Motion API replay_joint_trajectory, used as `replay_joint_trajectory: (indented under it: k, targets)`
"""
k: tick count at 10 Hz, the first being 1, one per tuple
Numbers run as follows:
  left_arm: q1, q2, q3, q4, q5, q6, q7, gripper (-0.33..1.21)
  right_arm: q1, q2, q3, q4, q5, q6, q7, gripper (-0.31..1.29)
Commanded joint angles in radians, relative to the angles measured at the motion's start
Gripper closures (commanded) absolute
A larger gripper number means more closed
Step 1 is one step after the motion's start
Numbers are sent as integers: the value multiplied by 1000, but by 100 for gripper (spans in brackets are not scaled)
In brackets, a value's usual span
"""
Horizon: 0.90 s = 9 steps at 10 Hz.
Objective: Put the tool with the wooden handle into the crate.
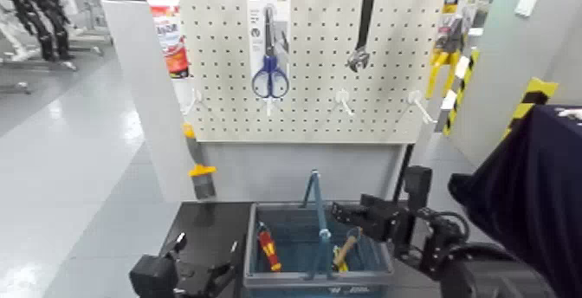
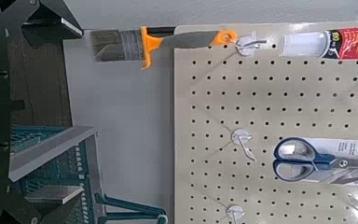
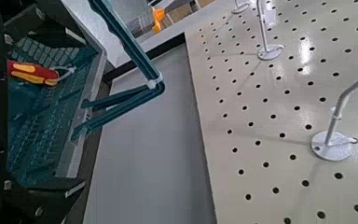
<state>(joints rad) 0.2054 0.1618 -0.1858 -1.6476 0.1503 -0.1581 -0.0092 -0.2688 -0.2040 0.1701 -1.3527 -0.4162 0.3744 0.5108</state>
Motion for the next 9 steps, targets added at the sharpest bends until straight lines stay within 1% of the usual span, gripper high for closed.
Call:
replay_joint_trajectory:
  k: [1,2,5,7,8,9]
  targets:
    - [2,-2,0,0,0,2,0,13,31,3,-32,-72,62,9,-23,-1]
    - [2,-2,0,0,0,2,0,13,56,6,-50,-109,82,8,-44,0]
    - [2,-2,2,-3,0,8,0,13,181,18,-110,-299,162,-28,-166,2]
    - [3,-2,0,-3,0,11,0,13,275,23,-127,-399,177,-92,-282,3]
    - [3,-1,0,-3,0,11,0,13,321,32,-136,-436,189,-120,-322,3]
    - [3,-2,-1,-3,0,11,0,13,367,46,-147,-477,212,-132,-351,3]
